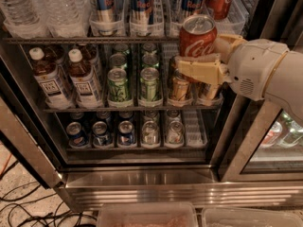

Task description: Pick coke can from top shelf of fridge

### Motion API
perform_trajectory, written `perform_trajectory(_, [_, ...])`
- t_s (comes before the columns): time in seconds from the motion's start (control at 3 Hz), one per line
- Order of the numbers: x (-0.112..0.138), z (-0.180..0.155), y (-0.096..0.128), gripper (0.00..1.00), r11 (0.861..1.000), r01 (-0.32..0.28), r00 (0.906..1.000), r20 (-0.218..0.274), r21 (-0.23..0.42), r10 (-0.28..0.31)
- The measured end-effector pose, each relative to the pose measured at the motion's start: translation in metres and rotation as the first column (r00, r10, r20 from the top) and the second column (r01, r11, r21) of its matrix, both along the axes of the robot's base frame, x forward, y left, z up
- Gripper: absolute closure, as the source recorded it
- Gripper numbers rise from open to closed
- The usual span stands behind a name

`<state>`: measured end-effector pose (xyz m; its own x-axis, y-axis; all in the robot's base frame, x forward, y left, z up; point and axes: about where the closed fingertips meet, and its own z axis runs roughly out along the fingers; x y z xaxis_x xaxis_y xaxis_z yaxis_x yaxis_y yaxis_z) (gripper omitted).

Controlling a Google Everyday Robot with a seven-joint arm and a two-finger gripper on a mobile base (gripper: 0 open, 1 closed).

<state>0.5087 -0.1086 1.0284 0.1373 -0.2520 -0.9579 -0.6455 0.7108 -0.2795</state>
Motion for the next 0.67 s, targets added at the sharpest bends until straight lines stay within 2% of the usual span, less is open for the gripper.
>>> perform_trajectory(0.33, [-0.008,-0.006,0.023,1.0,0.993,-0.114,0.9935,-0.005,-0.024,0.114])
perform_trajectory(0.67, [-0.033,-0.029,0.066,1.0,0.947,-0.311,0.9503,-0.051,-0.084,0.307])
